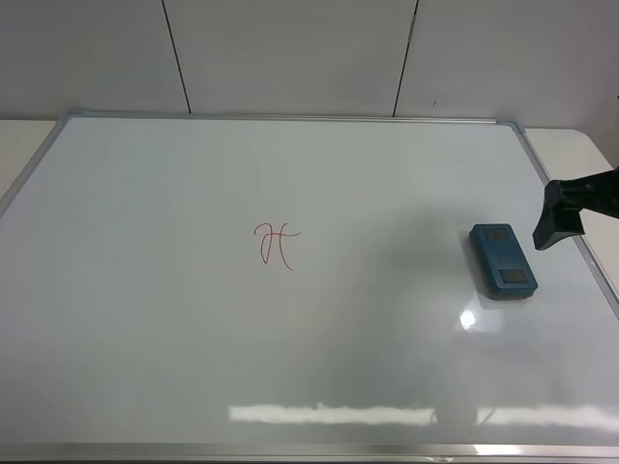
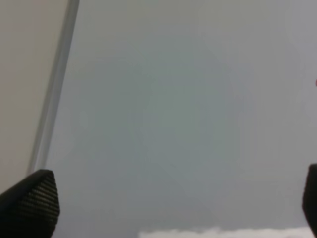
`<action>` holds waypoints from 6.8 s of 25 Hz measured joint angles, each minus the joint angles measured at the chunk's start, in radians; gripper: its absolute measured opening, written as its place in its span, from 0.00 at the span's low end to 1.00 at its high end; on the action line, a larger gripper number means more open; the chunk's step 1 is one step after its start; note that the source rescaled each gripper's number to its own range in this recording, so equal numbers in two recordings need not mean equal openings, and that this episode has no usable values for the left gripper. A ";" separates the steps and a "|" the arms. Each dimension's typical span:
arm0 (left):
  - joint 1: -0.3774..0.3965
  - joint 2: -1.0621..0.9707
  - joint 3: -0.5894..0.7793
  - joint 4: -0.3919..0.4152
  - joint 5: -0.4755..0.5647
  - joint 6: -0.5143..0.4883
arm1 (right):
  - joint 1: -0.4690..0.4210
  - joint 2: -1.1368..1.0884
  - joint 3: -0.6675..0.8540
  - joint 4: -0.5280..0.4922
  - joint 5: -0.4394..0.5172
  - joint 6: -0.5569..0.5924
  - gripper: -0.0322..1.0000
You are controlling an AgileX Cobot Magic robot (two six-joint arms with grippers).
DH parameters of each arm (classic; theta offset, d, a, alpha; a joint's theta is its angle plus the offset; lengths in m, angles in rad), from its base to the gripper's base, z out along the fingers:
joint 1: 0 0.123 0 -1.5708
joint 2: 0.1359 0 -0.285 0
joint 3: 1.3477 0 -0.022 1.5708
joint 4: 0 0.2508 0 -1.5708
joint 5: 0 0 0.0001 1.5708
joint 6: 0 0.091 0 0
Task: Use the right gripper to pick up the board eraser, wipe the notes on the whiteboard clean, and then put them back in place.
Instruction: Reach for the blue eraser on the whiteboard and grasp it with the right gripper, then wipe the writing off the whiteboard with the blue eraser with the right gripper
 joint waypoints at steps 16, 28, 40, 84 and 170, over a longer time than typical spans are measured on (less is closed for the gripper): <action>0.000 0.000 0.000 0.000 0.000 0.000 | 0.007 0.215 -0.001 0.031 -0.247 -0.049 1.00; 0.000 0.000 0.000 0.000 0.000 0.000 | 0.053 0.399 -0.002 0.049 -0.345 -0.048 1.00; 0.000 0.000 0.000 0.000 0.000 0.000 | 0.053 0.401 -0.002 0.055 -0.341 -0.026 0.18; 0.000 0.000 0.000 0.000 0.000 0.000 | 0.465 0.402 -0.510 0.015 0.080 -0.066 0.04; 0.000 0.000 0.000 0.000 0.000 0.000 | 0.857 1.063 -1.121 0.123 0.252 -0.337 0.04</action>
